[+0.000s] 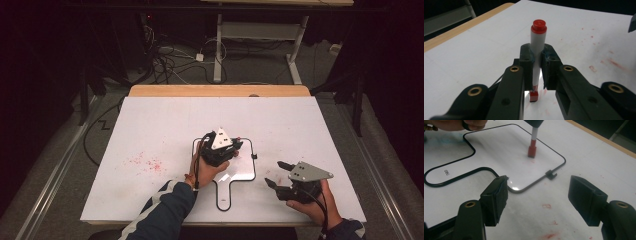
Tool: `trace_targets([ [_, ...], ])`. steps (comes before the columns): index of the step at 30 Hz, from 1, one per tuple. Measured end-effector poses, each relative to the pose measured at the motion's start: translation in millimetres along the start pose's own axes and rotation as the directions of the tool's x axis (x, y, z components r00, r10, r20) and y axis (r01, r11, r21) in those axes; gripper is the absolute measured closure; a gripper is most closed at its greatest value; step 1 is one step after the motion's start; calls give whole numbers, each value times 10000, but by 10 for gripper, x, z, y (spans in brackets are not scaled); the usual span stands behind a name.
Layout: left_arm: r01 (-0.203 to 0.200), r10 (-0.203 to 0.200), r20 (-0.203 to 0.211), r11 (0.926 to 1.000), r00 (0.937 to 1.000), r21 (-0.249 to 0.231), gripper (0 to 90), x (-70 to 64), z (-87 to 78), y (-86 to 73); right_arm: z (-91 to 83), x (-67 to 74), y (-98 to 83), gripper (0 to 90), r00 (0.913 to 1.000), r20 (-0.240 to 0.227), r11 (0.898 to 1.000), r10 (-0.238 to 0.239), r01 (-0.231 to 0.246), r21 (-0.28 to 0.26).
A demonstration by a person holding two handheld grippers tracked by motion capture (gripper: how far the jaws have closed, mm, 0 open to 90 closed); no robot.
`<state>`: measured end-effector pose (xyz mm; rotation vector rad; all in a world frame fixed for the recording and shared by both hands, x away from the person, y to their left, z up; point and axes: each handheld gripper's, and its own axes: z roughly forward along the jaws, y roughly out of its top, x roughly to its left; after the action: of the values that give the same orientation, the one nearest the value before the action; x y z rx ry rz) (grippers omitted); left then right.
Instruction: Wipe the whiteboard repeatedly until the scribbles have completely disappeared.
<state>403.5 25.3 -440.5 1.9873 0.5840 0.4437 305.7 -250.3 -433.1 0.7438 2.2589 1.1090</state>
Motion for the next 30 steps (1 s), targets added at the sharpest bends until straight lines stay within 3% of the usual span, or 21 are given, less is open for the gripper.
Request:
trace_targets([
  [4,416,-416,-70,9991,9991,-80,789,102,-54,-46,4,0,5,336,10000,1,10000,-20,20,-13],
  [8,576,-572,130,9976,9983,-394,788,24,-27,-69,22,6,6,336,10000,-33,10000,-59,59,41],
  [14,480,-441,539,9962,9976,-723,789,-176,122,-15,22,4,10,335,10000,-43,10000,-68,68,2],
  [19,179,-117,908,9976,9958,-672,788,-285,181,35,15,-2,3,336,10000,-81,10000,-40,40,-7],
  [21,98,-48,865,9983,9962,-575,789,-274,167,43,7,-5,3,335,10000,-61,10000,-48,48,-24],
  [24,38,-25,323,9991,9995,-422,789,-179,134,34,1,-8,-2,336,10000,-18,10000,-18,18,-10],
  [30,438,-445,-307,9988,9985,-218,789,10,55,-2,-6,-5,2,336,10000,15,10000,-61,61,-15],
])
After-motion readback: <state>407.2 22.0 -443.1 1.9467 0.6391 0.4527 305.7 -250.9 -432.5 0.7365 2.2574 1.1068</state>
